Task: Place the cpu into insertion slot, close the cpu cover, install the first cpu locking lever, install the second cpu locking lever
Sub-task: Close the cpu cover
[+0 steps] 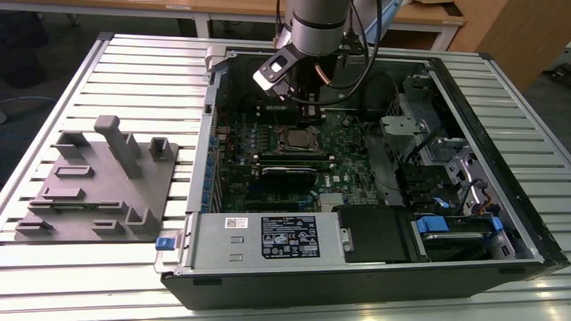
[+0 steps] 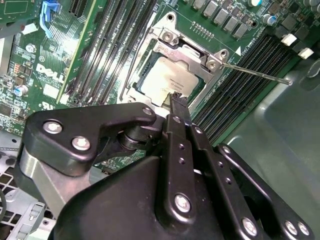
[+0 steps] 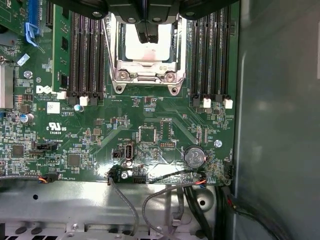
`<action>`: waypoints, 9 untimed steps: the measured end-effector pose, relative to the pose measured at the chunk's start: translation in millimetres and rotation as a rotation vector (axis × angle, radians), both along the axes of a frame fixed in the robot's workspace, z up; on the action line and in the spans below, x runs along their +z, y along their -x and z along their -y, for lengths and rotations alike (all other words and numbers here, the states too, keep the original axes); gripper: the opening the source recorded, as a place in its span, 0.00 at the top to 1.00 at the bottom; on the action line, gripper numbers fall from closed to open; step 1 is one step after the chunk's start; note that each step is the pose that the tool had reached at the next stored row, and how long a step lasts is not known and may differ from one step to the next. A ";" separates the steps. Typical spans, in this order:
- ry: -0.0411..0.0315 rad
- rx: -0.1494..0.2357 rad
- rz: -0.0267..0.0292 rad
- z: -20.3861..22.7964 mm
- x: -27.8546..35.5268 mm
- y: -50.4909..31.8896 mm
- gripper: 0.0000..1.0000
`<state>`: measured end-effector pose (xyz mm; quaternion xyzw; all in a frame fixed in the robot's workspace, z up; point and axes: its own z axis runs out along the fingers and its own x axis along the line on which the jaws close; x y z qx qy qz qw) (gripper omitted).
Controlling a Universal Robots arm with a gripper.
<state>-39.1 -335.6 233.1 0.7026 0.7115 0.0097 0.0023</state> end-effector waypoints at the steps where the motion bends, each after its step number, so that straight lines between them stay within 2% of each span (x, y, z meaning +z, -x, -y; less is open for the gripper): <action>1: 0.0000 0.000 0.0000 0.0 0.0 0.0 0.90; 3: 0.0000 0.012 0.0000 0.0 -0.1 0.0 0.90; 9: 0.0001 0.102 0.0000 0.0 -0.4 0.0 0.90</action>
